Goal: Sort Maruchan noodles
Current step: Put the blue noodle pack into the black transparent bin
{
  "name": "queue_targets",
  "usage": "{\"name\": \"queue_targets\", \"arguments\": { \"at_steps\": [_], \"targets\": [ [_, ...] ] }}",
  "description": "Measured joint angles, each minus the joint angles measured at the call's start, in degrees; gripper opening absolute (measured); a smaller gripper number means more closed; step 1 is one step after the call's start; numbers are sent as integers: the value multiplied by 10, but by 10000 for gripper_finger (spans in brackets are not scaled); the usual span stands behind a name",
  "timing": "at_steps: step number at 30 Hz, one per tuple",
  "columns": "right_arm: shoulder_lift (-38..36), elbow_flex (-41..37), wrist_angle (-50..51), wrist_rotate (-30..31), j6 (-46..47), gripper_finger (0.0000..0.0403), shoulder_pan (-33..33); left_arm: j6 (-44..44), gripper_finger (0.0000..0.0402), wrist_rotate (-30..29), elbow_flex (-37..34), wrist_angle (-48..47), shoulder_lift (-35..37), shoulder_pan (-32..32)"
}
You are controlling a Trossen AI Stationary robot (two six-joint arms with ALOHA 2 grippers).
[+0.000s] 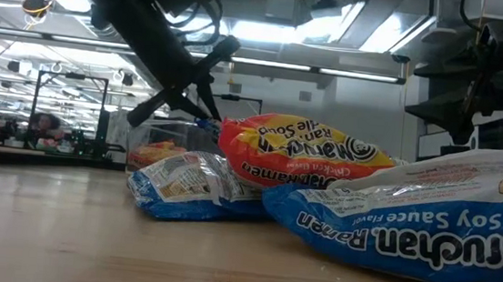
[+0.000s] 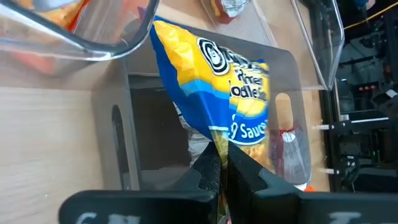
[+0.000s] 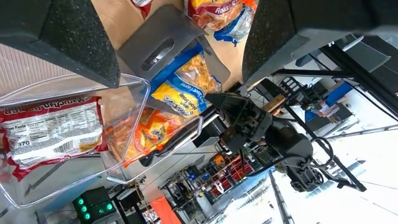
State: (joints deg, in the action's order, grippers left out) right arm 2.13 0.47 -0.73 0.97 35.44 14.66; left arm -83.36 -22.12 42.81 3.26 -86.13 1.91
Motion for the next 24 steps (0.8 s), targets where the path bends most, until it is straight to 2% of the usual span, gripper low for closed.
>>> {"name": "queue_targets", "arguments": {
  "at_steps": [13, 18, 24],
  "targets": [
    [0, 0, 0, 0, 0, 324, 0, 14, 81, 23, 0, -1, 0, 4],
    [0, 0, 0, 0, 0, 324, 0, 49, 83, 56, 0, 3, 22, 18],
    [0, 0, 0, 1, 0, 324, 0, 94, 82, 68, 0, -4, 63, 23]
  ]
}}
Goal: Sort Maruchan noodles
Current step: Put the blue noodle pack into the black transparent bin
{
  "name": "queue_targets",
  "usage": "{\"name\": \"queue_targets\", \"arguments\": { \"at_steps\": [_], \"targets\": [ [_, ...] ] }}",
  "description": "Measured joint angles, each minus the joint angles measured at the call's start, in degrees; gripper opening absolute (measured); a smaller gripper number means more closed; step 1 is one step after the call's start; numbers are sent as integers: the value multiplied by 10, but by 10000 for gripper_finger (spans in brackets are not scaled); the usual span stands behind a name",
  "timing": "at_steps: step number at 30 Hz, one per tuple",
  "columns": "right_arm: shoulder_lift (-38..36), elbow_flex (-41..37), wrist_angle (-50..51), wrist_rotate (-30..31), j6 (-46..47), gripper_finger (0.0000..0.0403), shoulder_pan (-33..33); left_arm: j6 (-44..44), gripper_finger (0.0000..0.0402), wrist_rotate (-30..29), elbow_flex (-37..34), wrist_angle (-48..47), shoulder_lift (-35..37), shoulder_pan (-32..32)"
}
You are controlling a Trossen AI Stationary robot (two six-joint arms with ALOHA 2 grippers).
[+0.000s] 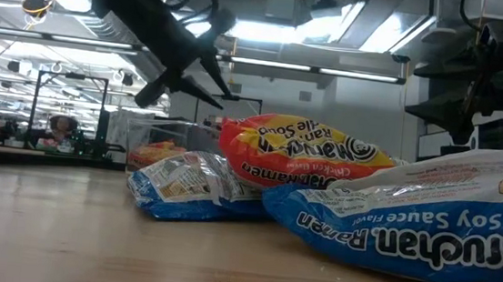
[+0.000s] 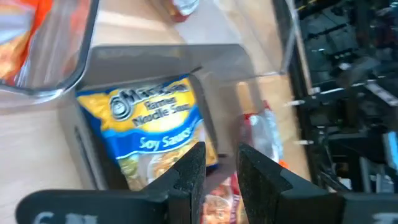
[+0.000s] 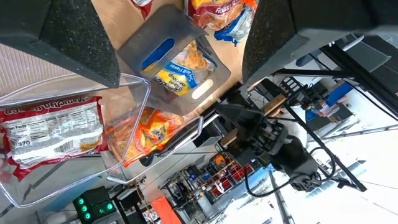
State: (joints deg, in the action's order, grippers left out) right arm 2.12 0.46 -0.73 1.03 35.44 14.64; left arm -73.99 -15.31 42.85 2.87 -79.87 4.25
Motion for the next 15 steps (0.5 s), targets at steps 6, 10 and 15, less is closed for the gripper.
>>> {"name": "queue_targets", "arguments": {
  "at_steps": [6, 10, 15],
  "targets": [
    [0, 0, 0, 0, 0, 324, 0, 84, 82, 43, 0, 39, 7, -12],
    [0, 0, 0, 0, 0, 324, 0, 150, 82, 151, 2, 47, 7, -44],
    [0, 0, 0, 0, 0, 324, 0, 191, 82, 154, 2, -23, 6, -110]
  ]
}}
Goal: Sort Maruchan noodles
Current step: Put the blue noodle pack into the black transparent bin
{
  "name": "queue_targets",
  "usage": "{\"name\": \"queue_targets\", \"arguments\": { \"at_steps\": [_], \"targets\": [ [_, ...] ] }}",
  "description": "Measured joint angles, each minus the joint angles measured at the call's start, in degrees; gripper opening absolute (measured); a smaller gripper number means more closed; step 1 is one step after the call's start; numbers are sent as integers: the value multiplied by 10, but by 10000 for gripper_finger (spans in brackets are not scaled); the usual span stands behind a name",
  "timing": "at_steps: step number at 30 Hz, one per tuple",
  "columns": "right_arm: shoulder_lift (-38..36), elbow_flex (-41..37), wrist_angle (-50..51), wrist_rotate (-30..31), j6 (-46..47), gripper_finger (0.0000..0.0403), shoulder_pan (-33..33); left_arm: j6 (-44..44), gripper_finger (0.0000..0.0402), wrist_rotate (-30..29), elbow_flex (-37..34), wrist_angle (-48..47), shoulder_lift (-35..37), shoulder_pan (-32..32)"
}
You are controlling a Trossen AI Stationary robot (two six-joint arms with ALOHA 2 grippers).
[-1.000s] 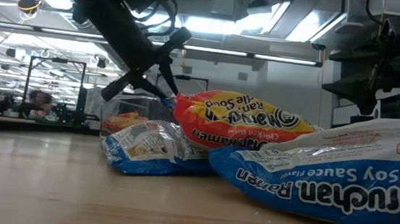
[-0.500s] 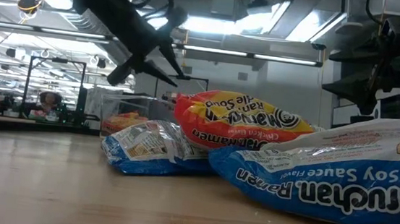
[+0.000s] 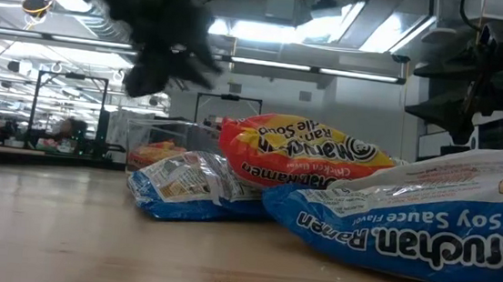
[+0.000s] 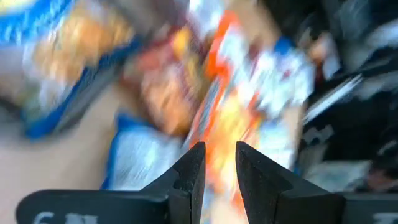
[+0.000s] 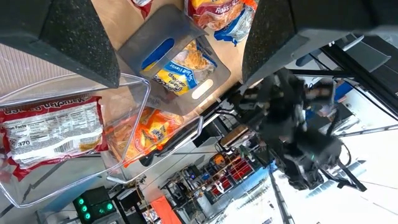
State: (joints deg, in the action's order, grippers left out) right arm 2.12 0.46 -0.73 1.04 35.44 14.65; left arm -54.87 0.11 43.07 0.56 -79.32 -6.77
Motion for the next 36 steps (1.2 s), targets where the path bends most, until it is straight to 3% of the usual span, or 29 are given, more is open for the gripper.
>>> {"name": "queue_targets", "arguments": {
  "at_steps": [4, 6, 22, 28, 36],
  "targets": [
    [0, 0, 0, 0, 1, 324, 0, 6, 85, -94, 0, -65, -10, -46],
    [0, 0, 0, -1, 1, 324, 0, 15, 94, -102, 0, -81, -11, -57],
    [0, 0, 0, -1, 2, 324, 0, 90, 235, -39, 0, -116, -19, -26],
    [0, 0, 0, -1, 2, 324, 0, 125, 251, 12, 0, -94, -70, -15],
    [0, 0, 0, 0, 2, 324, 0, 156, 253, 16, 0, -53, -112, -7]
  ]
}}
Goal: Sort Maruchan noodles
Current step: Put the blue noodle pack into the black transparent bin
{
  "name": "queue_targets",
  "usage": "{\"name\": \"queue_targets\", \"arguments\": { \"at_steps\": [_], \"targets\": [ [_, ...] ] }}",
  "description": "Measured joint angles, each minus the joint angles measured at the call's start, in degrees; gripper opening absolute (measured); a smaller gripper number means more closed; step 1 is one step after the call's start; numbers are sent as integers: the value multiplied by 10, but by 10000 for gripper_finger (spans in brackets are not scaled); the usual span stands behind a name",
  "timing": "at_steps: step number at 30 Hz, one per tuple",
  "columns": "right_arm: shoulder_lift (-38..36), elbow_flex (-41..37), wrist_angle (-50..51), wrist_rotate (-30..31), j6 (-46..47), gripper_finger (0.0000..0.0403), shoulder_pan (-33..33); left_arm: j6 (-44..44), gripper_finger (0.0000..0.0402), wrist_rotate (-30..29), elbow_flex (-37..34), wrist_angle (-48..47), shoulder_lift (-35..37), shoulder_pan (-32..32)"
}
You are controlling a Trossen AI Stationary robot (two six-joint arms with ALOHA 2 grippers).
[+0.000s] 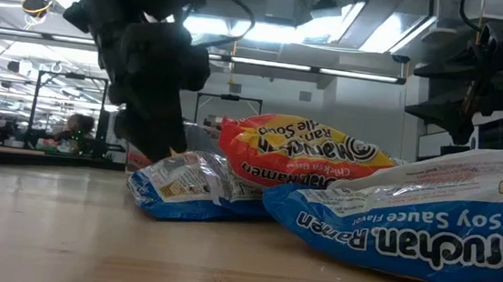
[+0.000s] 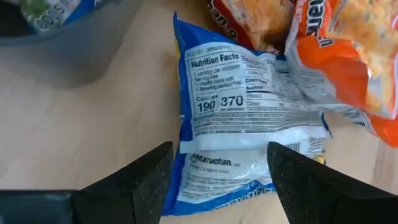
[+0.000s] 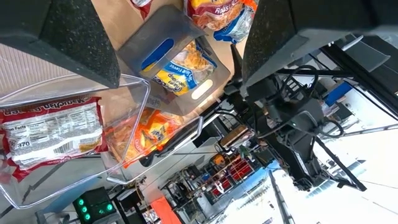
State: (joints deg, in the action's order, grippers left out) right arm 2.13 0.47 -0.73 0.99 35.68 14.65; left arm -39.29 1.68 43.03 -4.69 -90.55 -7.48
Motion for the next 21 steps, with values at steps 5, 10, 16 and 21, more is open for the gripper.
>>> {"name": "queue_targets", "arguments": {
  "at_steps": [5, 10, 16, 21],
  "targets": [
    [0, 0, 0, 0, 0, 324, 0, 15, 254, 20, 1, 13, -26, 15],
    [0, 0, 0, 0, 0, 324, 0, 25, 254, 92, 2, 40, -61, 25],
    [0, 0, 0, 0, 0, 324, 0, 23, 246, 156, 1, 84, -81, 29],
    [0, 0, 0, 0, -4, 324, 0, 19, 199, 192, -1, 95, -79, 31]
  ]
}}
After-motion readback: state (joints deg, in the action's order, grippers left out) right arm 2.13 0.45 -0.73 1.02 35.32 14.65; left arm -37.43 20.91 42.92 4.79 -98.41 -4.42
